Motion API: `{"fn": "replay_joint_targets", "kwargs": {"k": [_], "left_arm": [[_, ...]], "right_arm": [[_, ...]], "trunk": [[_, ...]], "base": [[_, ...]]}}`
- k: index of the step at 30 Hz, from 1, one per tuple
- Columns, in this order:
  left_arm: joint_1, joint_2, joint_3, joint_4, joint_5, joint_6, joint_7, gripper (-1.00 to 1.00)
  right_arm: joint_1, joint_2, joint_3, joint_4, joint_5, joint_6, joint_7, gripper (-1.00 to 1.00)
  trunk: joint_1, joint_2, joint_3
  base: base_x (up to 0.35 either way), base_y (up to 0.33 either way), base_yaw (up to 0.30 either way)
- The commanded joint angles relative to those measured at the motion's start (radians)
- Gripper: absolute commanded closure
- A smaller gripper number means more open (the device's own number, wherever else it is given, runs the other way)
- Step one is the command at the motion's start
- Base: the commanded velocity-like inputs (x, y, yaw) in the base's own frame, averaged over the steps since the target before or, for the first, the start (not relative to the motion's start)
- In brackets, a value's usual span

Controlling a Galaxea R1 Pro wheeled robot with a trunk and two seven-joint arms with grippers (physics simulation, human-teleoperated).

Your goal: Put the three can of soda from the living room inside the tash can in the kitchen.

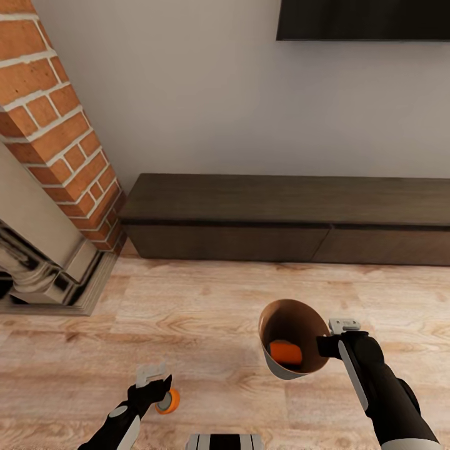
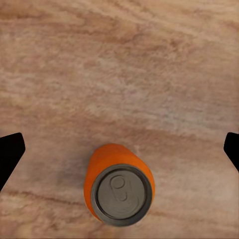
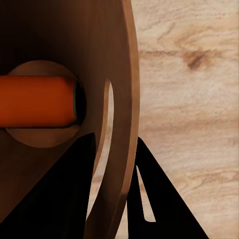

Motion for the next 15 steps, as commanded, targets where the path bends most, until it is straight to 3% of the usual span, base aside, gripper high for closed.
{"fn": "replay_joint_targets", "kwargs": {"k": [1,15], "left_arm": [[0.000,0.000,0.000,0.000,0.000,0.000,0.000,-1.00],[0.000,0.000,0.000,0.000,0.000,0.000,0.000,-1.00]], "right_arm": [[0.000,0.000,0.000,0.000,-0.012,0.000,0.003,1.00],[0.000,0.000,0.000,0.000,-0.012,0.000,0.003,1.00]], "trunk": [[0.000,0.000,-0.002],[0.000,0.000,-0.024]], "base": [[0.000,0.000,0.000],[0.000,0.000,0.000]]}}
